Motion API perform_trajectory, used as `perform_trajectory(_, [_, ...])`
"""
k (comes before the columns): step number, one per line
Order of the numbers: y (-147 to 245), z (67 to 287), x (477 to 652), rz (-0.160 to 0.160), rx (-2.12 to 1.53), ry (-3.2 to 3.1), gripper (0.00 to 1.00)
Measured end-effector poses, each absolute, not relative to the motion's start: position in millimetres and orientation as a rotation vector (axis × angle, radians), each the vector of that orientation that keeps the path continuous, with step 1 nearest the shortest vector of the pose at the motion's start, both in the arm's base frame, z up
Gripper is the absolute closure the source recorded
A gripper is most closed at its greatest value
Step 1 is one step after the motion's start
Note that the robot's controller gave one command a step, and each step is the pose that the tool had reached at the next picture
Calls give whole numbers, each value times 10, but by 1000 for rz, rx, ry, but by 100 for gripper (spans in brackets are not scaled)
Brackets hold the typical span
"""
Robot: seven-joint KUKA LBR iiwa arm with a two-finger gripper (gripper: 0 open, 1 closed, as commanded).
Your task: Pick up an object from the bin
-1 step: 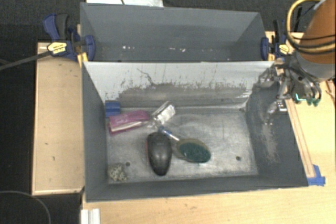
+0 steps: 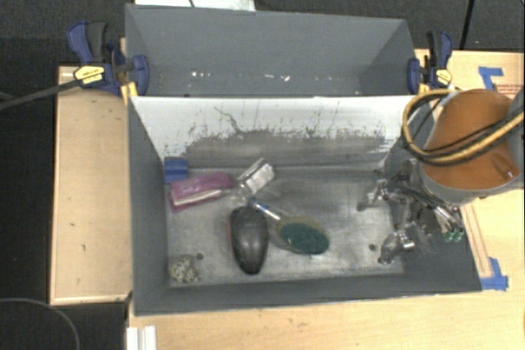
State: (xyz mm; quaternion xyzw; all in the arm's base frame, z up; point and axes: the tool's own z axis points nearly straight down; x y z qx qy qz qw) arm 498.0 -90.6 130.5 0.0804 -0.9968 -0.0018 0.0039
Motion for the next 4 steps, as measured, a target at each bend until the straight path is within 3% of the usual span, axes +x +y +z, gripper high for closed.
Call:
perform_trajectory(1, [-93, 1360, 5070, -6, -10, -3144, 0])
perform_trajectory(2, [338, 722, 4942, 2, 483, -3113, 0])
perform_trajectory(3, [347, 743, 4966, 1, 490, -3119, 100])
perform_trajectory(4, [335, 2147, 5169, 2, 660, -3083, 100])
